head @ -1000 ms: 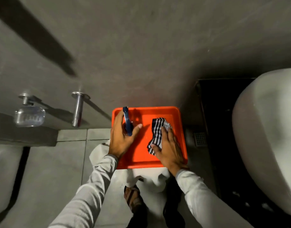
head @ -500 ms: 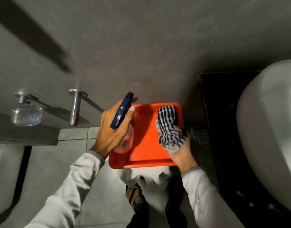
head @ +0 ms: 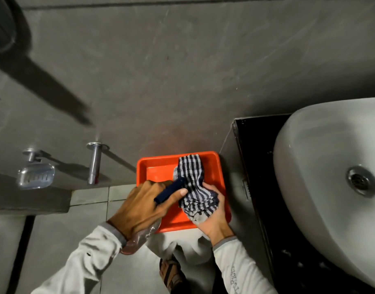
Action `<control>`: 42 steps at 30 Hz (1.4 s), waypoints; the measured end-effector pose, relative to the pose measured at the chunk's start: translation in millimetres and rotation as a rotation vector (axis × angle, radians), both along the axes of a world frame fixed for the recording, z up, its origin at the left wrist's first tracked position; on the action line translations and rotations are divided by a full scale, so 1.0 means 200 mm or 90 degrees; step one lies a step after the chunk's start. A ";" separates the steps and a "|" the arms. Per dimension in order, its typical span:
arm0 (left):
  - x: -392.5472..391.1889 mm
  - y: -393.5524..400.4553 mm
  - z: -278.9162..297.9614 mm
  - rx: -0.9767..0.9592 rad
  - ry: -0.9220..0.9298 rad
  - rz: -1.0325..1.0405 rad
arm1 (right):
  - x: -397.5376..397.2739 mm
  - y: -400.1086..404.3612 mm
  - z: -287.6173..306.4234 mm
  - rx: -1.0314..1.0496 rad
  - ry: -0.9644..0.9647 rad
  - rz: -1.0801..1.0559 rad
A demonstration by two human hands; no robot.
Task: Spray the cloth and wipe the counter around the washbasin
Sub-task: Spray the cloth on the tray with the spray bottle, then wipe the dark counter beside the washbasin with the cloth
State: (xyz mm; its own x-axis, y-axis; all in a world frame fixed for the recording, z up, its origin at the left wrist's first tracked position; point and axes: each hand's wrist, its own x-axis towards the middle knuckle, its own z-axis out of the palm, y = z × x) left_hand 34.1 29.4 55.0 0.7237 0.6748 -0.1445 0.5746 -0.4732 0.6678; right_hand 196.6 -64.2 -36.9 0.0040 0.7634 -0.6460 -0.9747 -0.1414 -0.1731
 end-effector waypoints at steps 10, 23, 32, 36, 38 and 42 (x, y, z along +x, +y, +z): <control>-0.03 0.02 -0.04 0.048 -0.040 0.042 | 0.02 -0.02 0.10 0.004 0.006 -0.040; 0.09 0.08 -0.49 -0.048 -0.324 0.322 | 0.09 -0.23 0.42 -0.029 -0.172 -0.158; -0.11 0.09 -0.52 -0.117 -0.097 0.217 | 0.23 0.06 0.56 -0.117 -0.946 -0.233; -0.36 0.18 -0.35 0.132 0.043 0.055 | 0.39 0.24 0.53 -0.418 -1.432 -0.012; -0.38 0.21 -0.19 0.251 0.025 0.045 | 0.45 0.31 0.48 -0.557 -1.443 0.281; -0.13 0.28 0.14 0.448 -0.072 0.026 | 0.55 0.37 0.37 -0.521 -1.552 0.432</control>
State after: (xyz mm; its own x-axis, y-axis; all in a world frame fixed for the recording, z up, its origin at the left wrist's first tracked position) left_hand 8.4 85.7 82.7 0.6812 0.6066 0.4098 0.5461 -0.7939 0.2675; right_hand 307.1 10.0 37.4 0.6835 0.7283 0.0488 0.7299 -0.6813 -0.0556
